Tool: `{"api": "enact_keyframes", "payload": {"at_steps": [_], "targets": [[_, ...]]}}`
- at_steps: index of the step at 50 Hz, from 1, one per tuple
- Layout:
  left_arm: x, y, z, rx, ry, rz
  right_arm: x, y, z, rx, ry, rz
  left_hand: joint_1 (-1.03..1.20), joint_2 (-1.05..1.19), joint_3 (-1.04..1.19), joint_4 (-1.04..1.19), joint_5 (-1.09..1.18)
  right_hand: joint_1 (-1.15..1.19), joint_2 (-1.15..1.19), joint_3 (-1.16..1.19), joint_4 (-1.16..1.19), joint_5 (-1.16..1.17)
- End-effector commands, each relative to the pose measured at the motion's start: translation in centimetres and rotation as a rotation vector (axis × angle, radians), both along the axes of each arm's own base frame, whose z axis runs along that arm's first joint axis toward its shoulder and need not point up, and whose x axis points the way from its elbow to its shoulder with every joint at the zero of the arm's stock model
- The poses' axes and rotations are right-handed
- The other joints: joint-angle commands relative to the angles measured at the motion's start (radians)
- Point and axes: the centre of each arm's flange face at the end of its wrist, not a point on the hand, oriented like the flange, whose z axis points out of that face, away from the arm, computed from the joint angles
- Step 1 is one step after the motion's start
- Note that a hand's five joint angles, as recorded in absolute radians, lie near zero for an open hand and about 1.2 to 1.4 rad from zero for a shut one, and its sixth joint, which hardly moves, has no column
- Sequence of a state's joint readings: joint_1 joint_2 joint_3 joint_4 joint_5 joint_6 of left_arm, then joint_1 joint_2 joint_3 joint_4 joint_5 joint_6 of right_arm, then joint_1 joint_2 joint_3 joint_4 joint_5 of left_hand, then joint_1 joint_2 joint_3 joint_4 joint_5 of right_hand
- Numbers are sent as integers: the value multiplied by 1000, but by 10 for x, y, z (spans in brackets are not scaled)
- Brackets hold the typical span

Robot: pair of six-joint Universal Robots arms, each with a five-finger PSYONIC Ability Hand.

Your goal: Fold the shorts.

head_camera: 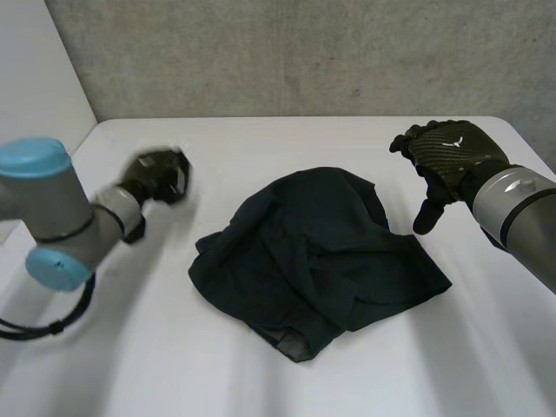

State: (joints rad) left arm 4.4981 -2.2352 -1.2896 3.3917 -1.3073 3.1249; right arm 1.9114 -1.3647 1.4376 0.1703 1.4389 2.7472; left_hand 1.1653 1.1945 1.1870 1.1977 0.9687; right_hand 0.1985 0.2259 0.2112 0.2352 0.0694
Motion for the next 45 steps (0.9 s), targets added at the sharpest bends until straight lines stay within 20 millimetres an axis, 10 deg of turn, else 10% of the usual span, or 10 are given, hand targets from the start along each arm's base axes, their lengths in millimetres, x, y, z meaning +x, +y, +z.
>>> {"api": "enact_keyframes", "payload": {"at_steps": [1, 10, 14, 16, 18, 28, 45], "targets": [[49, -38, 94, -347, 75, 365, 0, 0, 0, 0, 1, 2, 231, 202, 209, 199, 253, -24, -51, -37, -61, -69], [2, -14, 157, -494, 109, 203, 1, -1, -5, 13, 6, 2, 231, 202, 209, 199, 253, -24, -51, -37, -61, -69], [-16, 3, 133, -388, 86, 71, 1, -1, -4, 12, 5, 3, 176, 147, 154, 144, 198, -24, -51, -37, -61, -69], [-19, 12, 105, -292, 56, -4, 1, -1, -5, 13, 7, 4, -713, -742, -735, -746, -691, -24, -51, -37, -61, -69], [-20, 18, 88, -239, 36, -45, 1, -1, -5, 13, 7, 5, -913, -942, -935, -946, -891, -24, -51, -37, -61, -69], [-12, 66, 15, 161, -36, -155, 2, -2, -10, 28, 12, 7, -785, -814, -806, -817, -763, -24, -51, -37, -61, -69], [-21, 109, 14, 431, 4, 44, 7, 4, -16, 44, 20, 27, -761, -790, -783, -793, -739, -24, -51, -37, -61, -69]]}}
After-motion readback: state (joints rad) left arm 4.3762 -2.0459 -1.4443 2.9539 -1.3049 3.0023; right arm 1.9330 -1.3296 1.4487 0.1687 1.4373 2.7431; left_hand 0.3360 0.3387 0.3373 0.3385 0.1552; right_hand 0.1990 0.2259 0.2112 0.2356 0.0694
